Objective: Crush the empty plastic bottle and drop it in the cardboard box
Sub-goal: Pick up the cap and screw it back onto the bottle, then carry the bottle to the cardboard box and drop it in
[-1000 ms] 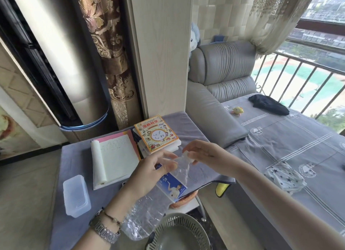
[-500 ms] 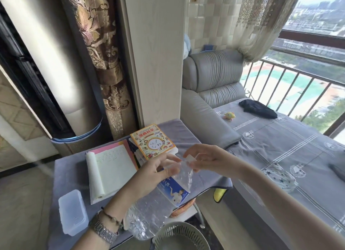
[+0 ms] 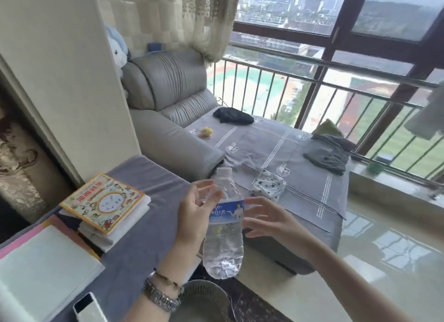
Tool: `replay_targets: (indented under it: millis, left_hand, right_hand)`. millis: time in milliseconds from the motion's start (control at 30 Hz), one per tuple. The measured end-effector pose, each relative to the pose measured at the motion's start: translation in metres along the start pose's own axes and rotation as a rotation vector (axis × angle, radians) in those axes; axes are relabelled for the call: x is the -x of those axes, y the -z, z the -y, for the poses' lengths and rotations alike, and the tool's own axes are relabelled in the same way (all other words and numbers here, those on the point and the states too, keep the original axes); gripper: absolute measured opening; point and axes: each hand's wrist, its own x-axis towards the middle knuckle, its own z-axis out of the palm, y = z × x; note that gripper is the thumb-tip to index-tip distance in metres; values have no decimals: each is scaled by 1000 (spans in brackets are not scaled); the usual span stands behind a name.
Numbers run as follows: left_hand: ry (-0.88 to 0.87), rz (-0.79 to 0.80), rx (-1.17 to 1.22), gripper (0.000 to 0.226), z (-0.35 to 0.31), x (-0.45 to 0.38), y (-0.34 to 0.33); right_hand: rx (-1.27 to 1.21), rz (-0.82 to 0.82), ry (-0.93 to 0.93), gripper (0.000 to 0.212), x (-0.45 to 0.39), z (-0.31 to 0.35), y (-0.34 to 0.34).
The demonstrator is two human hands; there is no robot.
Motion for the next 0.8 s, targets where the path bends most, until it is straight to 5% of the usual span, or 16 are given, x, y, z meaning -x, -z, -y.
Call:
replay_targets:
  millis: [467,667,800]
  left_hand:
    - [11,288,-39,31,4,3,-190]
    - [-71,346,-250,5,11,6,-280]
    - [-169,584,-488,2,14,19,-353]
  right_hand:
    - [-5,-309,-66,22,112,-45,134]
    - [-50,-446,-44,21,172,-58,235]
    - [-100,-604,-45,22,222,-66,297]
